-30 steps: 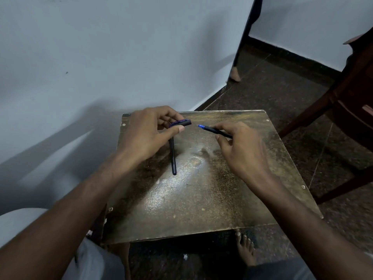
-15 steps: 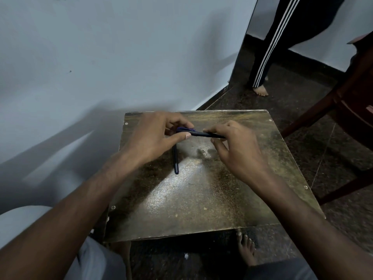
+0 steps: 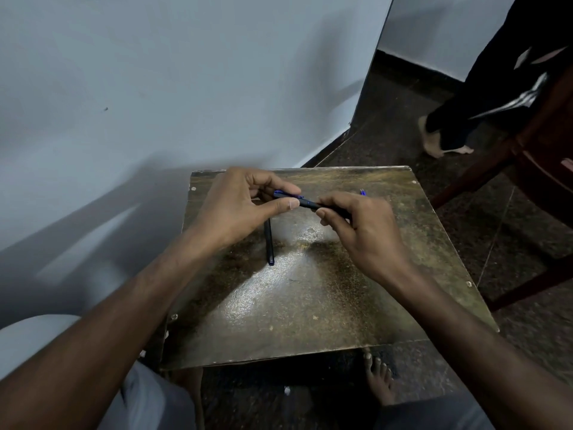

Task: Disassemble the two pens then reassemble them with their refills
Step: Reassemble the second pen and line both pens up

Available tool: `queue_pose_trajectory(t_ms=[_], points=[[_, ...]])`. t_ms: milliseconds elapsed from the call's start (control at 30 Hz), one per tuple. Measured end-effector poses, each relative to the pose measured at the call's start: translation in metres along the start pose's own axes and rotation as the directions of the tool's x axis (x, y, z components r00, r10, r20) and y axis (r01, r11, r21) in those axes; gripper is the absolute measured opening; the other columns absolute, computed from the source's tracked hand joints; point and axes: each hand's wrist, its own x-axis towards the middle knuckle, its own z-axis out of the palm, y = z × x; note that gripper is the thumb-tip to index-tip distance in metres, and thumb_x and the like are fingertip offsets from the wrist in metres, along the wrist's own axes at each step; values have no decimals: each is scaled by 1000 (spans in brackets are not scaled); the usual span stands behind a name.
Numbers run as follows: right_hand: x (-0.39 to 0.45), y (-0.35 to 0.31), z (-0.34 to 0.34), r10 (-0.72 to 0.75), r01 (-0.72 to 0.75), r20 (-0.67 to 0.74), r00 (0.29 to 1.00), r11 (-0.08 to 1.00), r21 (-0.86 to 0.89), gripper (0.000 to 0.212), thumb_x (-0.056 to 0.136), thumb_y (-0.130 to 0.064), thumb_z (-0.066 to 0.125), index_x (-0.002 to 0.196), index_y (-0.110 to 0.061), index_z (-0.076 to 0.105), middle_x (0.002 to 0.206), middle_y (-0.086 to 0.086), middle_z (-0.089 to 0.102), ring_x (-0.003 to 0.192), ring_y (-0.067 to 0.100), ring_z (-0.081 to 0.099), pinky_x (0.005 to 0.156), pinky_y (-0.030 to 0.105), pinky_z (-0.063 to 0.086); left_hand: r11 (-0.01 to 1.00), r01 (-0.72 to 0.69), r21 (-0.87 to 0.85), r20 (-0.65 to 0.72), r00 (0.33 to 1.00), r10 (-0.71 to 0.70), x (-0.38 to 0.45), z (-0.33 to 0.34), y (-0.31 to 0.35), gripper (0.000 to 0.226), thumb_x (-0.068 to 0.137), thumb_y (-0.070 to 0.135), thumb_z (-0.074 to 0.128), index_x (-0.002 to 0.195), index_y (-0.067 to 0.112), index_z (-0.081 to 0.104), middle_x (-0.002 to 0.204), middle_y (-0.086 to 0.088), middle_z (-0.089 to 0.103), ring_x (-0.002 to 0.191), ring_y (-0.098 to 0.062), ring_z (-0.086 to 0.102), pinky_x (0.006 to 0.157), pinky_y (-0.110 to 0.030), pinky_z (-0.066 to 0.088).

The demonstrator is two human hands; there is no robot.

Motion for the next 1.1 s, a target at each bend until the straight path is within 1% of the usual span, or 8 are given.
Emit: queue_pose_trajectory(t_ms=[133,333,433,533,700,800,933,1100], points=[[-1,-4,0,34,-34,7,999,999,9,9,103,-21,72,104,-22,81,78,-16,73,76,-16,63,67,2,38,1000,1,-10,9,1000,-1,-1,-1,2,21,83,31,90,104,34,86,99,24,83,94,5,78,105,-37,59],[3,-10,-1,147,-145,77,986,989,-31,5,96,-33,80,100,-32,83,78,-16,72,74,-6,65,66,11,43,994,-21,111,45,999,16,0,-3,8,25,85,35,91,109,38,83,98,21,83,93,8,76,89,-16,59],[9,-6,-3,236,-236,62,970,972,-12,12,93,-33,84,103,-27,85,74,-13,74,66,0,66,59,11,48,980,17,197,-82,997,0,3,-8,3,26,87,55,83,108,40,82,90,24,79,88,10,75,84,-13,54],[10,-4,-1,300,-306,96,949,951,53,16,89,-27,89,103,-20,83,70,-15,73,59,0,71,52,7,51,943,204,262,-217,965,-148,9,-14,-14,29,90,55,81,92,27,78,77,15,77,71,0,73,74,-21,56],[11,-4,11,311,-316,118,943,948,25,10,90,-16,87,95,-17,79,66,-16,71,55,-6,68,51,8,51,851,295,435,-113,955,-273,1,1,-21,37,83,59,85,66,30,72,61,16,70,60,2,68,57,-18,50],[11,-7,19,283,-277,129,950,959,-62,9,89,-17,86,89,-23,78,65,-16,69,56,-9,63,58,7,51,821,298,487,-111,953,-280,-1,7,-15,35,82,58,87,72,25,80,65,12,74,65,-2,71,59,-20,52],[11,-7,22,287,-277,138,948,957,-87,10,89,-21,86,90,-25,76,68,-14,72,63,-8,66,60,5,47,852,289,437,-56,954,-296,-1,10,-14,31,85,52,88,69,26,81,56,11,74,54,-1,73,66,-23,63],[15,-5,21,325,-313,136,936,944,-102,10,90,-21,85,96,-21,76,69,-11,74,63,-6,65,62,5,45,867,365,339,-14,923,-384,-5,24,-9,29,88,47,86,72,24,78,53,17,72,48,4,70,48,-8,50]])
